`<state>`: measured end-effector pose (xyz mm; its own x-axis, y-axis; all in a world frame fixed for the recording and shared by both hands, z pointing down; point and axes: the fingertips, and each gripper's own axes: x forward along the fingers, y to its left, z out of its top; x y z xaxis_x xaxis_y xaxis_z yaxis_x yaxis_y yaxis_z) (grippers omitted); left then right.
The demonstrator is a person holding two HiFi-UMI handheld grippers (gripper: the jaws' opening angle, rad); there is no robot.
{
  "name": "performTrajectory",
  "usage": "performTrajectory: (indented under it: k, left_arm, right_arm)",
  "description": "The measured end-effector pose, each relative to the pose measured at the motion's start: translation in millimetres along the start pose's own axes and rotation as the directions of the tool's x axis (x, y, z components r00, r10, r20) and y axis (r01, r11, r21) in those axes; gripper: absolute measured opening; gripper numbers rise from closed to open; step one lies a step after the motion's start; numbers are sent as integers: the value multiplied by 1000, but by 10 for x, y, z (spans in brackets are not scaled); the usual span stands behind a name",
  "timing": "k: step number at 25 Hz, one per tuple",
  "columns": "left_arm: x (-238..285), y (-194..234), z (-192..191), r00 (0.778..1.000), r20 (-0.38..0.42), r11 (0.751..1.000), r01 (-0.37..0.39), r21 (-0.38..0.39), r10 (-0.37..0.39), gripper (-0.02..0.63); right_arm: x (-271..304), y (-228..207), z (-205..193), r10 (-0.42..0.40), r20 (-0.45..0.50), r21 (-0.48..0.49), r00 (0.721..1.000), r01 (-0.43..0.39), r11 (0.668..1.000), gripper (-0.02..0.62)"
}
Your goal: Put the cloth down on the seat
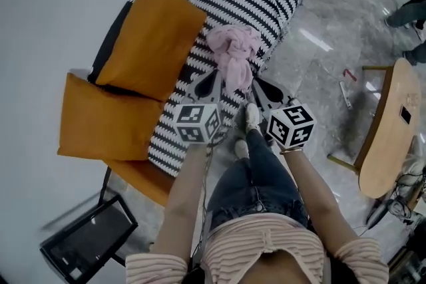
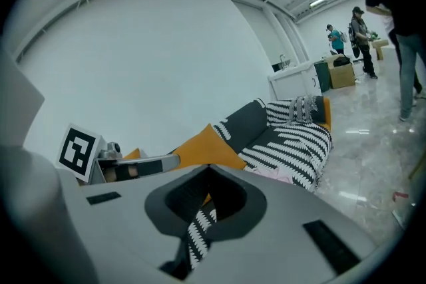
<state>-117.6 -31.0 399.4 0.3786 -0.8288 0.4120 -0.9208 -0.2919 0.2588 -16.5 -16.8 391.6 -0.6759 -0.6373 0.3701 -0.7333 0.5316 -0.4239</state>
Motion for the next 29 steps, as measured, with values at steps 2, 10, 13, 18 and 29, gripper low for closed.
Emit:
performTrajectory:
  k: [2,10,13,18,29]
  left_arm:
    - [-121,-48,82,1000,27,1000,6,1,-6,12]
    - [-628,-140,203,996,92,1000,14,-5,-14,12]
    - [-807,-187,212,994,113,1000,16,-6,-15,12]
    - [-1119,-212,217,989,150,1000,13,9,-14,12]
    - [-1610,-206,140,979,203,999,-30,-18,33,12]
  right_arm:
    - [-71,123,66,22,17,-21,1000,-22,1000,8]
    - [-342,542,97,52,50,-81,997,-48,996,8]
    - [-441,643,80,57,55,-96,997,-52,994,8]
    - [-594,847,86,73,71,-124,995,-63,990,8]
    - [-899,1108,72,89,109,-157,990,-71,985,8]
